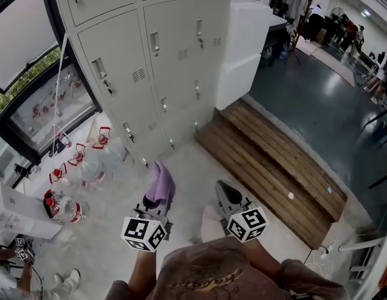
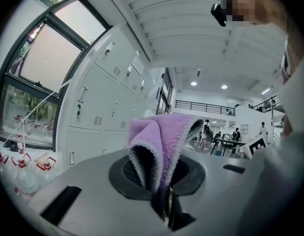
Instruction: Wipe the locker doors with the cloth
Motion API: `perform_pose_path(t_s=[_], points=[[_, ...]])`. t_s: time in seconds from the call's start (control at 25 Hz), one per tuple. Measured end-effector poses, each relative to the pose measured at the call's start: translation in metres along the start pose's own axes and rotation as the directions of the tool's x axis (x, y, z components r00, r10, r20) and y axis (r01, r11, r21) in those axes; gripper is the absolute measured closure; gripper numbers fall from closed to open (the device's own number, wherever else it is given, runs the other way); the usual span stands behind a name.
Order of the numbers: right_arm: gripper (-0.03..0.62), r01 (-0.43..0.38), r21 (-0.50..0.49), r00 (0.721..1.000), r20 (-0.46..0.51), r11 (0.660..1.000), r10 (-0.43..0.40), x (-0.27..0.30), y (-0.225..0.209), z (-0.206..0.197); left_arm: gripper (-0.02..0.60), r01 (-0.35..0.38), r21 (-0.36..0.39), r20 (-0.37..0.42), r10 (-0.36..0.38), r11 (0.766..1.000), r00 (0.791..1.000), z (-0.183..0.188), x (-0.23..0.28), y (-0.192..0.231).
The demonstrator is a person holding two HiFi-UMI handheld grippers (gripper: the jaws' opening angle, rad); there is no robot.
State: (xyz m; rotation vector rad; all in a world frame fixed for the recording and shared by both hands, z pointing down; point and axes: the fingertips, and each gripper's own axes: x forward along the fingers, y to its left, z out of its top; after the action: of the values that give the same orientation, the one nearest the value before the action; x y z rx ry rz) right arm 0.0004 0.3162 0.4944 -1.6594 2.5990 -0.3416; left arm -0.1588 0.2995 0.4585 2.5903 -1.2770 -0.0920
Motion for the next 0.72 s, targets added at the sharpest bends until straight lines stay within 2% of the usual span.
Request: perform_pose_path(t_s=[0.16, 0.36, 0.56, 0.72], points=[[0.597, 0.019, -0.008, 1.0, 0.016, 1.0, -0.019, 0.019, -0.02, 0.004, 0.543, 0.002, -0.038, 0.011, -0.001, 0.999, 1.0, -0.001, 0.024, 0.016], [0.597, 0.002, 0.026, 1.0, 0.026, 1.0, -0.002, 0.067, -0.048, 0.009, 0.543, -0.005, -0.049, 0.02, 0.006, 0.999, 1.0, 0.002, 0.069, 0.043], [0.597, -0.028, 0.029, 0.999, 0.038, 0.999, 0.027, 0.124, -0.084, 0.026, 0.543, -0.023, -0.07, 0.036, 0.026, 0.997, 0.999, 0.012, 0.131, 0.074], [0.597, -0.052, 0.034, 0.998, 0.034, 0.998, 0.051, 0.174, -0.12, 0.048, 0.543, -0.045, -0.061, 0.045, 0.048, 0.997, 0.998, 0.035, 0.187, 0.097]])
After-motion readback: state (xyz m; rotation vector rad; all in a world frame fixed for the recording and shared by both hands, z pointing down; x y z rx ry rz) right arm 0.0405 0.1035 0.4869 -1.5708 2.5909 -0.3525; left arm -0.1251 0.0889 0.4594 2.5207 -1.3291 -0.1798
